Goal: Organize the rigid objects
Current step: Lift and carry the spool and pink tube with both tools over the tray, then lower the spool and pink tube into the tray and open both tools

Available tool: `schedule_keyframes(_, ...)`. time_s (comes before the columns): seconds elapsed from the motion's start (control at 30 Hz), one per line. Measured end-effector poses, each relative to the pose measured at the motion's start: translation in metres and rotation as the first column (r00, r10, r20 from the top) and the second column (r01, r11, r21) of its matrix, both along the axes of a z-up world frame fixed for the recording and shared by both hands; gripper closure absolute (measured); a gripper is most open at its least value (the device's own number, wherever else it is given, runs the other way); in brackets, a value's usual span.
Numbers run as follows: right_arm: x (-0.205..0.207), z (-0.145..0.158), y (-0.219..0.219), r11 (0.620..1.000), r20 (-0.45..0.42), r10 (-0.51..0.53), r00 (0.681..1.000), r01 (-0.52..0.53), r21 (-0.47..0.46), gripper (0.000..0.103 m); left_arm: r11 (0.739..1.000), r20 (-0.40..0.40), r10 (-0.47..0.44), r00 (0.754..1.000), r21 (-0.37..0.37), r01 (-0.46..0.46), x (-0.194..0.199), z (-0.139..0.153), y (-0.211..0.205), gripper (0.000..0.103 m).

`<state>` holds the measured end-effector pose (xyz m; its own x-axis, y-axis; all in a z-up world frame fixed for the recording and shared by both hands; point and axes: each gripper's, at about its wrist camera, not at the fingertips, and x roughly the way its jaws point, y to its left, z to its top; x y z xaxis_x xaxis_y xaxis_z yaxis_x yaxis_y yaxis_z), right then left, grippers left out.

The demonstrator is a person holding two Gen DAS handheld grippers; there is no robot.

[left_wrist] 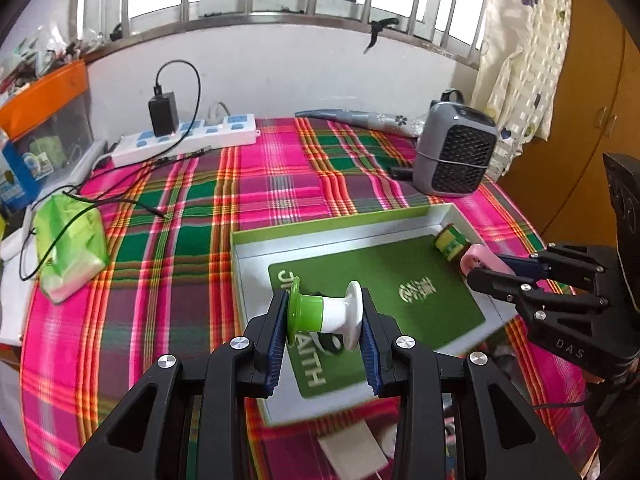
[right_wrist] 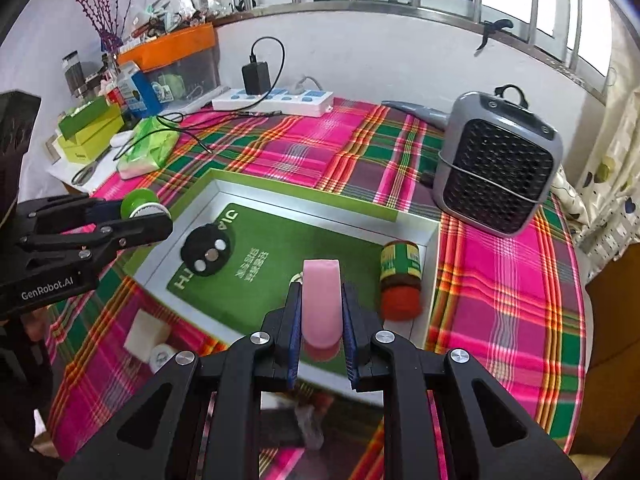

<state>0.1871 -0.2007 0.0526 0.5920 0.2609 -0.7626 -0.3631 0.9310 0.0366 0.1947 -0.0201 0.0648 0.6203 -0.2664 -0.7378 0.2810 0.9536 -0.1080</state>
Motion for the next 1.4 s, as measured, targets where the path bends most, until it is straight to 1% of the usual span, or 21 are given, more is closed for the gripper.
schedule_keyframes(0.17, 0.02, -0.009, 0.002, 1.0, -0.028, 0.013, 1.0, -0.013, -0.006, 0.084, 1.0, -0.027, 0.015, 1.0, 0.005, -0.015, 0.022, -0.011, 0.0, 0.071)
schedule_keyframes(0.43, 0.043, -0.025, 0.006, 1.0, -0.064, 0.023, 0.998, -0.024, -0.02, 0.084, 0.999, -0.062, 0.031, 0.998, 0.019, -0.03, 0.045, -0.027, -0.003, 0.071)
schedule_keyframes(0.53, 0.048, -0.03, 0.007, 0.999, -0.073, 0.022, 0.997, -0.024, -0.029, 0.084, 0.999, -0.061, 0.023, 0.998, 0.032, -0.021, 0.048, -0.031, -0.006, 0.071)
schedule_keyframes(0.97, 0.061, -0.044, 0.012, 0.997, -0.088, 0.025, 0.996, -0.031, -0.069, 0.084, 0.999, -0.08, 0.026, 0.996, 0.038, -0.023, 0.059, -0.043, -0.007, 0.071)
schedule_keyframes(1.4, 0.063, -0.045, 0.013, 0.998, -0.084, 0.031, 0.996, -0.036, -0.055, 0.084, 0.998, -0.077, 0.015, 0.997, 0.062, -0.01, 0.06, -0.045, -0.011, 0.071)
